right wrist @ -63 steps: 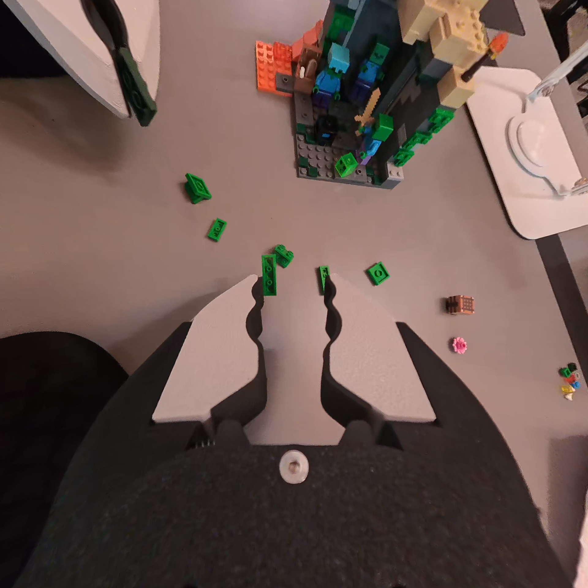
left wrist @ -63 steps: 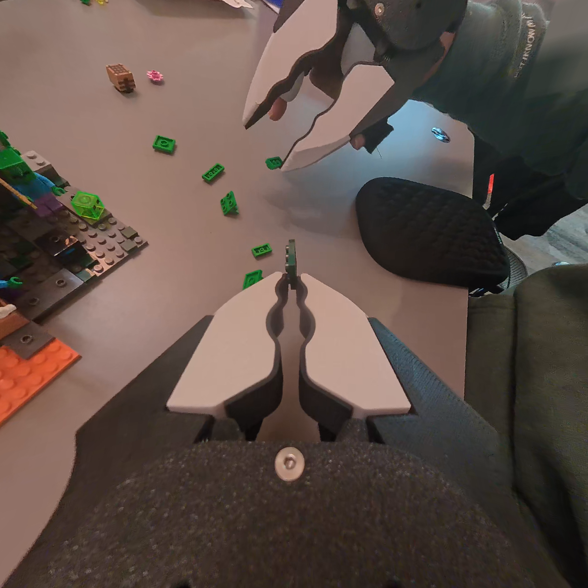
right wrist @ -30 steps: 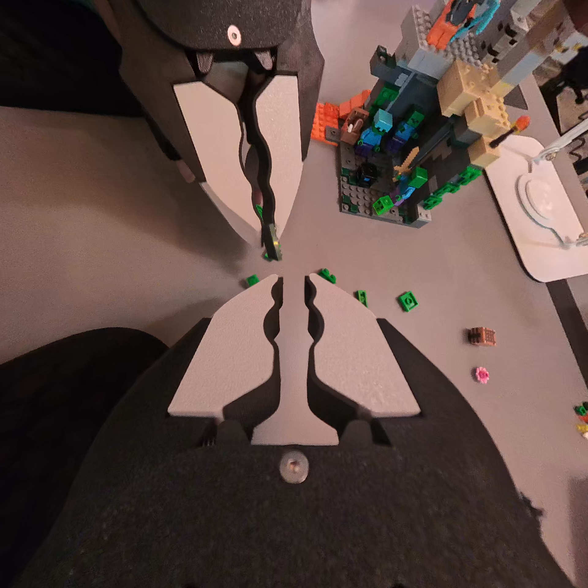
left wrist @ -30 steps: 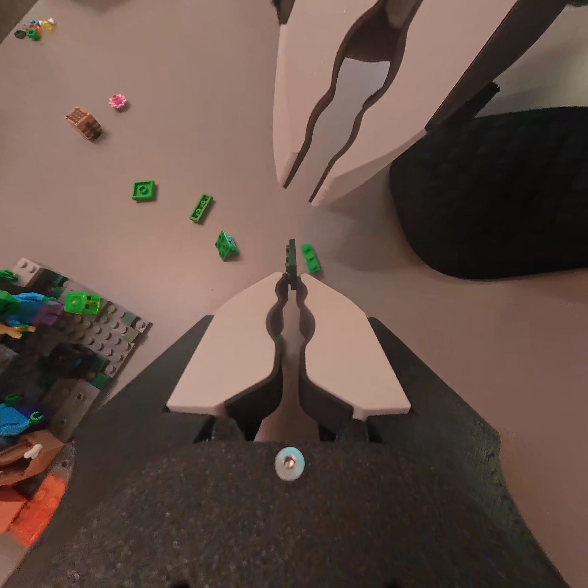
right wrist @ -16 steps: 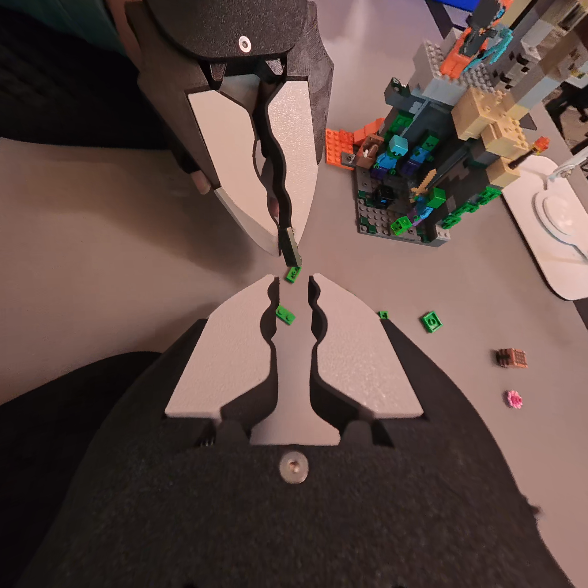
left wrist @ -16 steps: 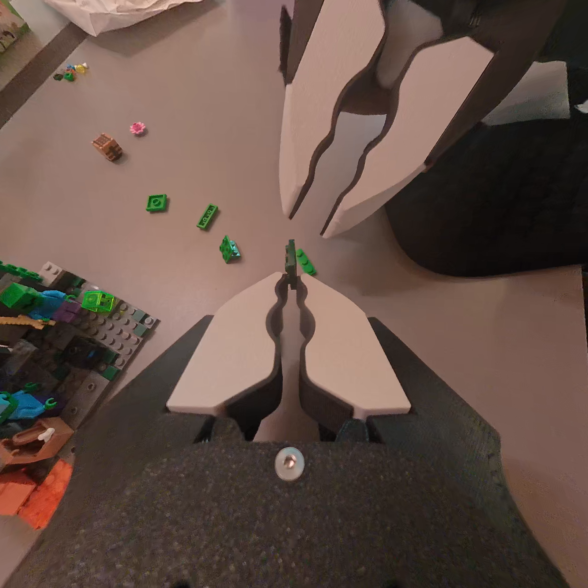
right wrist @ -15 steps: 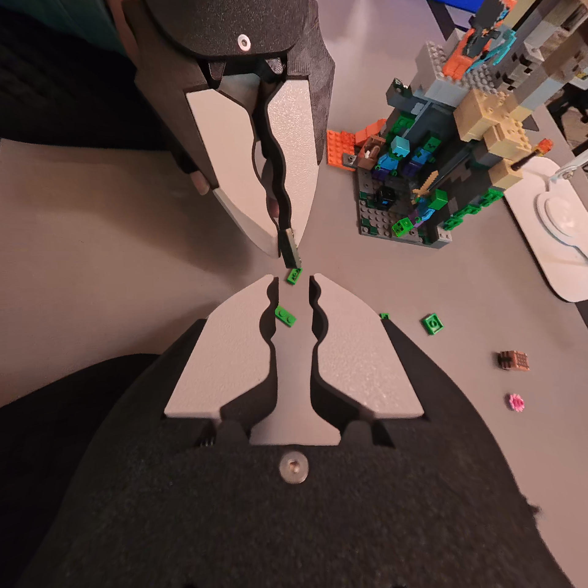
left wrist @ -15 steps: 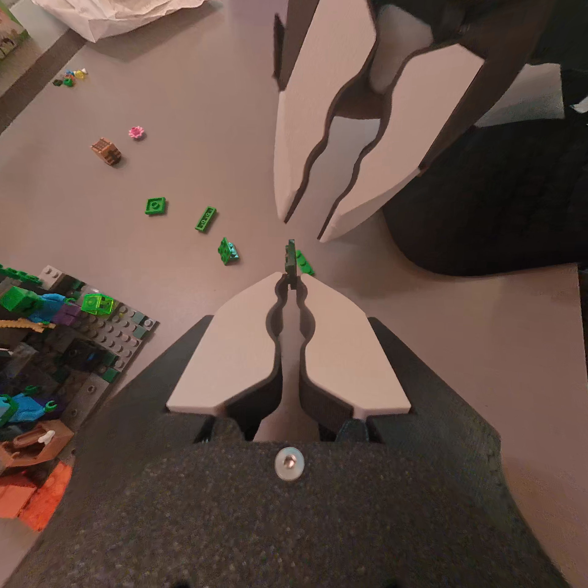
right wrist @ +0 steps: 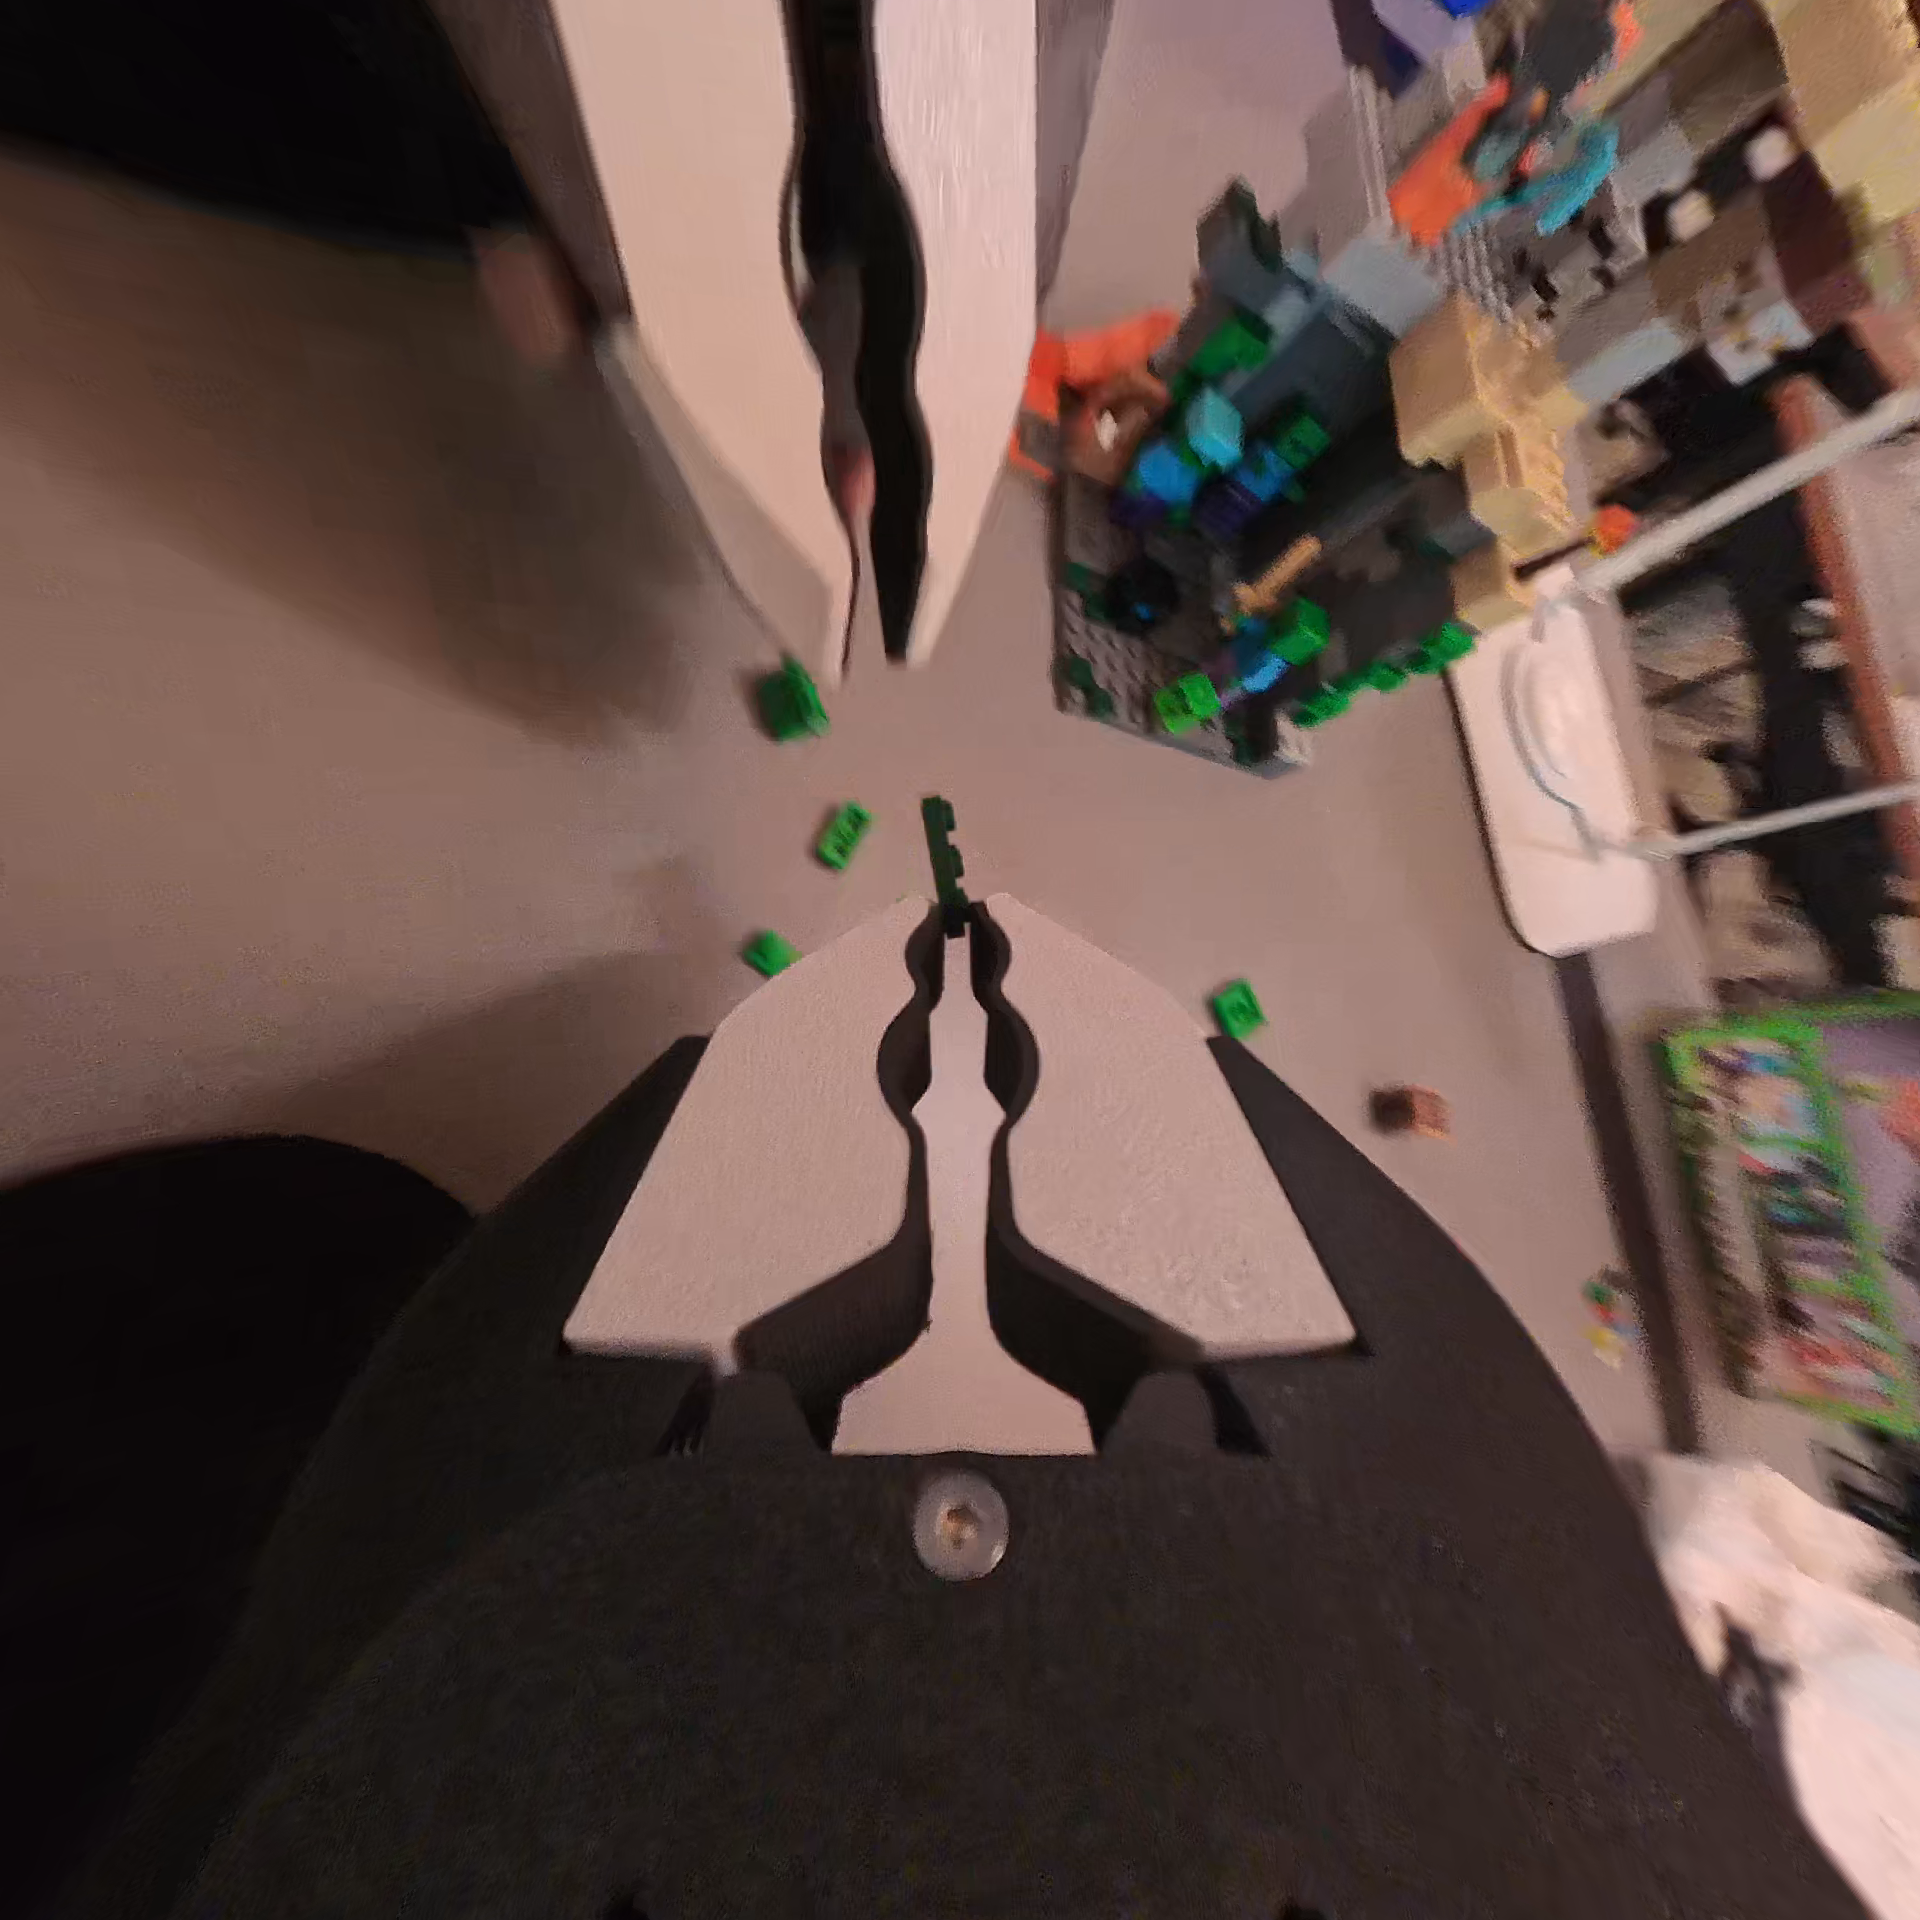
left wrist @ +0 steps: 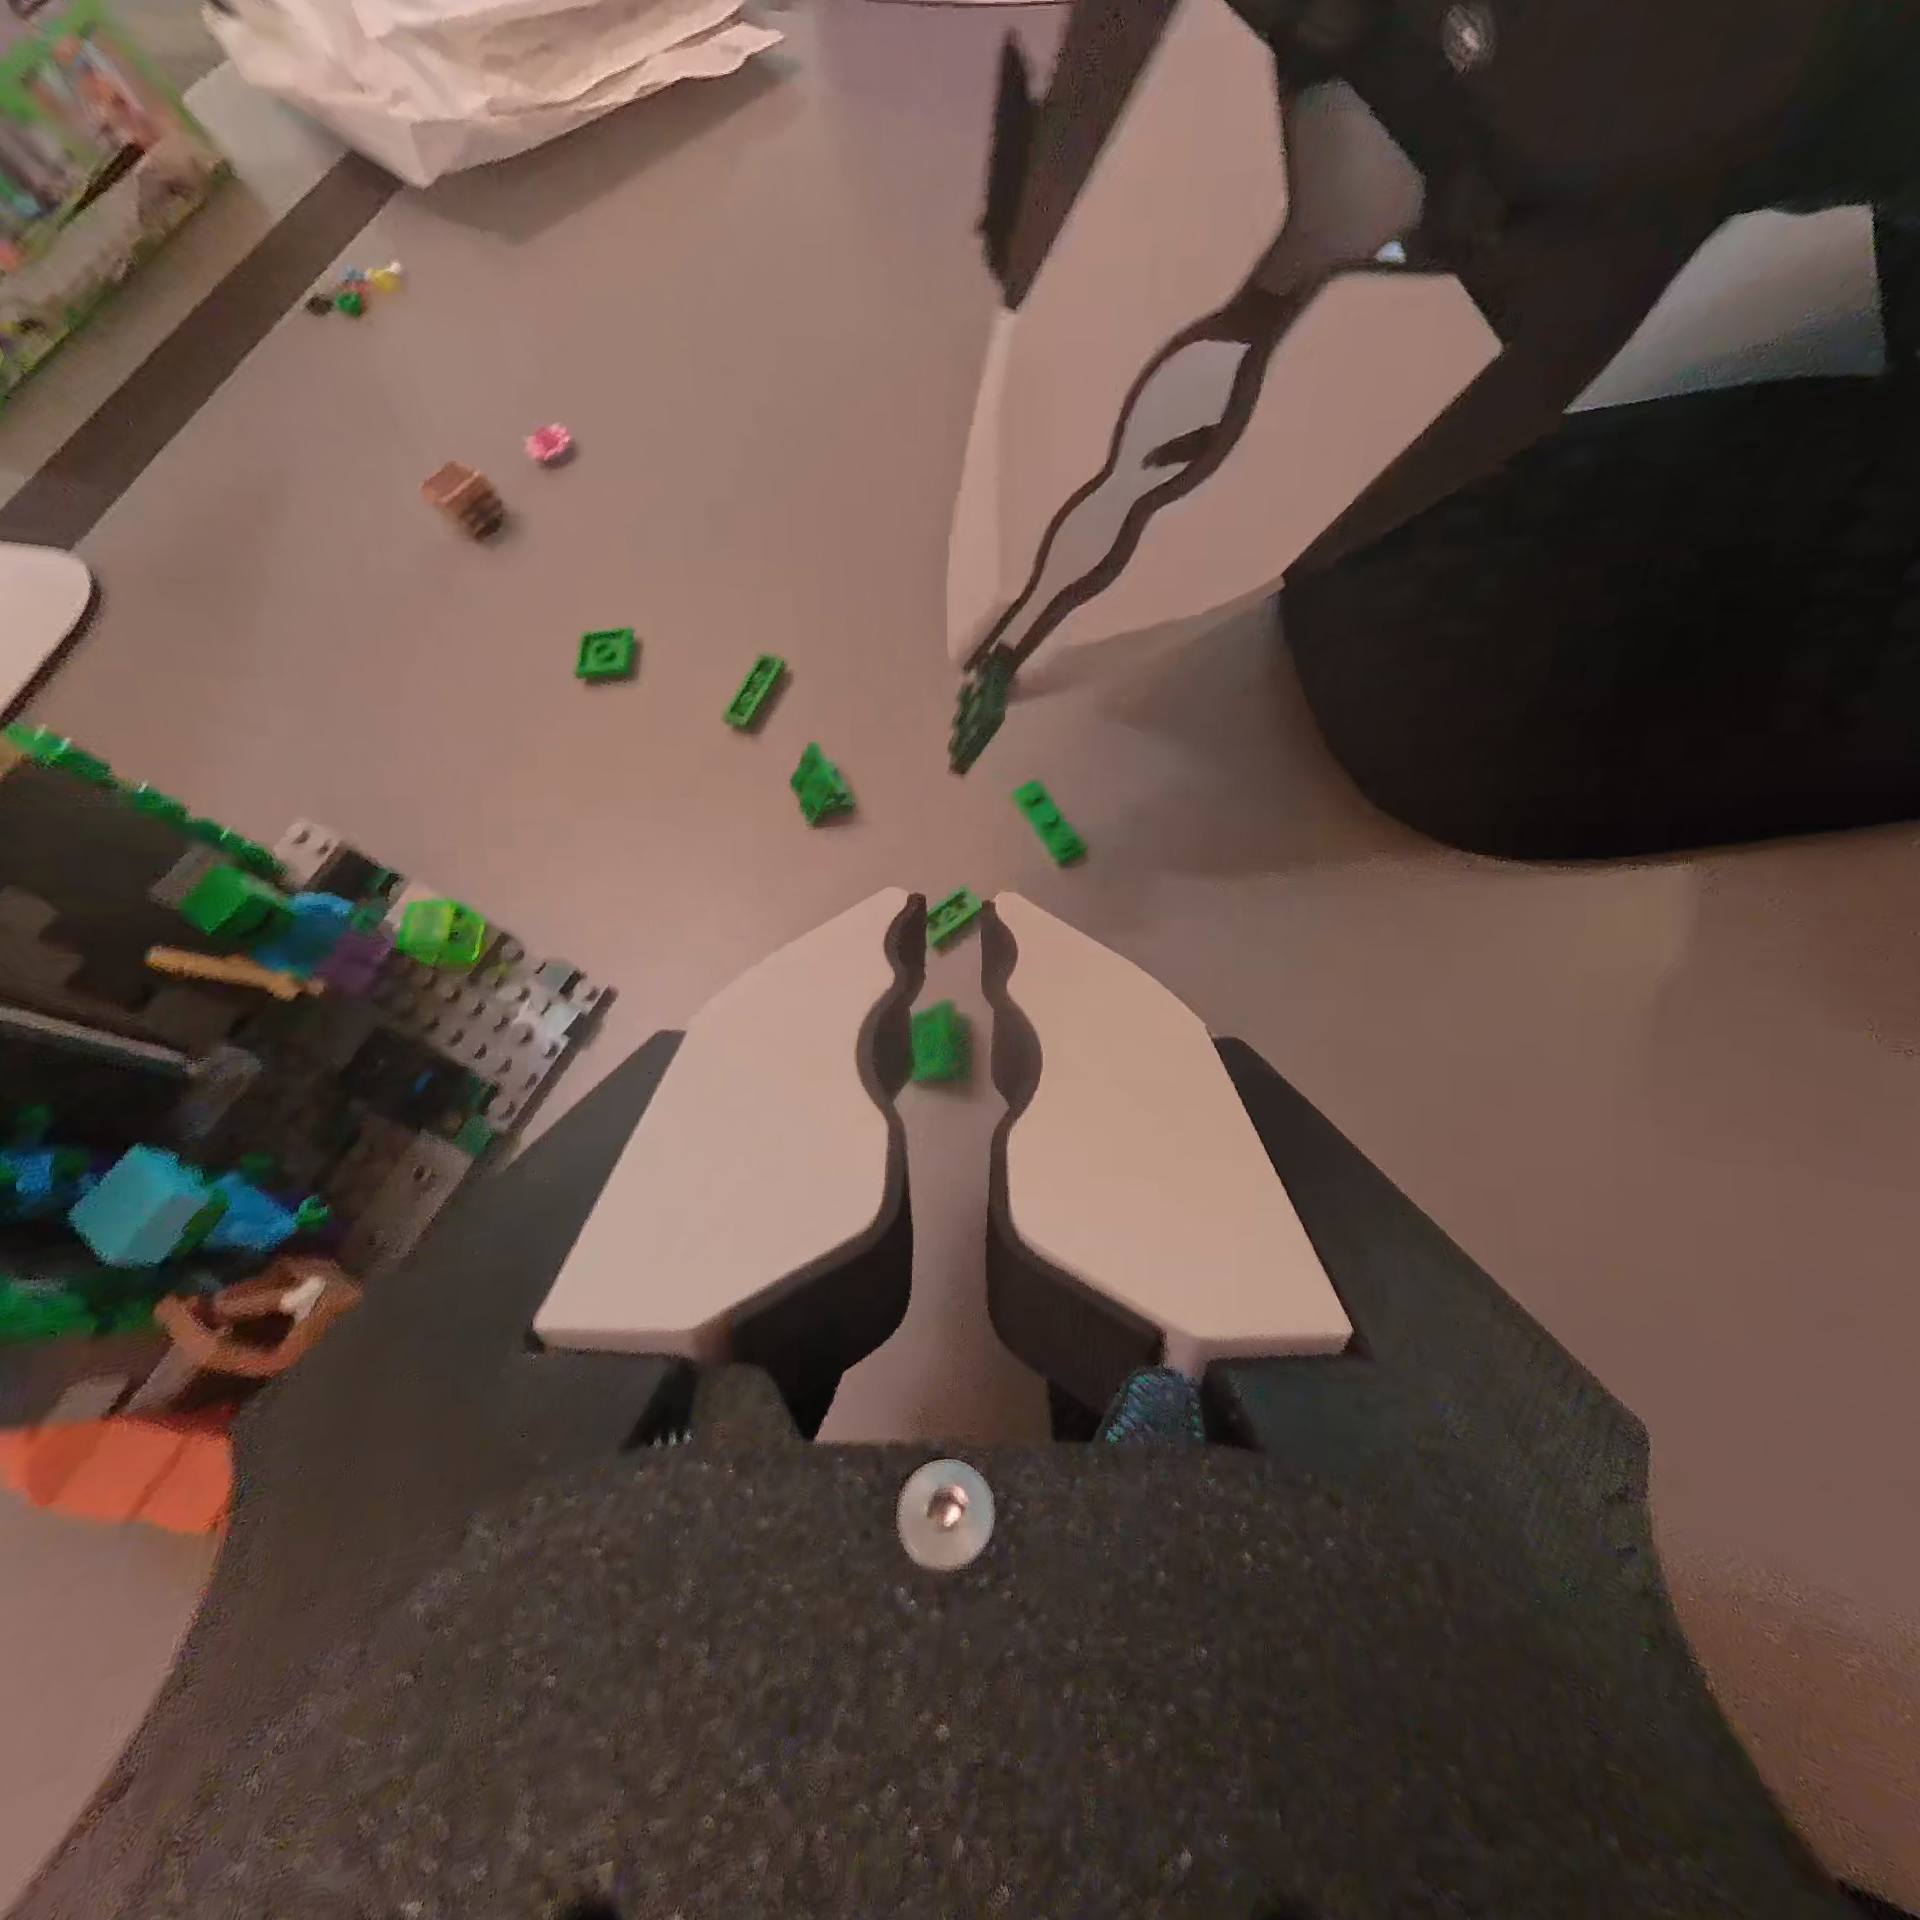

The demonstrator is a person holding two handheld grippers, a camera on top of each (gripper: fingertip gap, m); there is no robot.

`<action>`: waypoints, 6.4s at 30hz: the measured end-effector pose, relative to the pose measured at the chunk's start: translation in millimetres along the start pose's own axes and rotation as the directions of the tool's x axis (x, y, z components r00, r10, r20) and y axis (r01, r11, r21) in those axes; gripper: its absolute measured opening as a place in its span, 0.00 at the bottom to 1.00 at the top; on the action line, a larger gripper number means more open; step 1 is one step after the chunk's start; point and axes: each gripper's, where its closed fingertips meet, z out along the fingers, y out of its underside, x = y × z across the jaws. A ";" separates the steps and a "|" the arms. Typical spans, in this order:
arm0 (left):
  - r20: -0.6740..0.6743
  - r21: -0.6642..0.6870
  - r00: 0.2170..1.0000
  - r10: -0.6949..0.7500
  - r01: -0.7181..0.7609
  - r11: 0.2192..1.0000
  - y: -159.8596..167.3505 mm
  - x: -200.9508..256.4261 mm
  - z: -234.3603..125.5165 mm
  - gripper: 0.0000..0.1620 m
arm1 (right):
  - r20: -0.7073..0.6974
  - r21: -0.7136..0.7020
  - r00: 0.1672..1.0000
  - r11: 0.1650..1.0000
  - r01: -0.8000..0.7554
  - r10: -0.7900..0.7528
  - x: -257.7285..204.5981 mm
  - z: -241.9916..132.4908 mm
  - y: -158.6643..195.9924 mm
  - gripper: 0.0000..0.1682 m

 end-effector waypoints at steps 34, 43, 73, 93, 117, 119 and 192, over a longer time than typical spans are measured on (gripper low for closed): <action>0.047 -0.025 0.995 -0.092 0.093 0.995 24.7 -17.8 -3.9 0.05 | 0.016 0.105 0.952 0.946 -0.306 0.306 2.9 8.2 -7.4 0.07; 0.067 0.015 0.994 -0.085 0.084 0.996 23.6 -19.9 -5.7 0.05 | 0.047 0.436 0.857 0.762 -0.479 0.513 31.9 0.8 -17.0 0.07; 0.137 0.028 0.991 -0.013 0.009 1.000 22.7 -21.3 -7.7 0.04 | 0.064 0.432 0.875 0.777 -0.458 0.480 22.5 1.8 -17.4 0.05; 0.134 0.030 0.991 -0.016 0.012 0.999 22.8 -21.3 -7.9 0.04 | 0.035 0.414 0.876 0.791 -0.450 0.480 24.2 3.7 -13.0 0.04; 0.141 0.038 0.990 -0.024 0.019 0.999 22.2 -22.8 -8.4 0.04 | 0.021 0.417 0.879 0.794 -0.442 0.477 24.8 2.0 -12.5 0.03; 0.141 0.037 0.990 -0.025 0.020 0.999 22.2 -22.9 -8.4 0.04 | 0.022 0.417 0.878 0.794 -0.442 0.478 24.7 2.1 -12.5 0.03; -0.141 -0.369 0.990 0.001 -0.054 0.928 97.9 -12.7 -53.5 0.19 | -0.007 0.392 0.867 0.799 -0.456 0.498 27.9 1.1 -5.6 0.03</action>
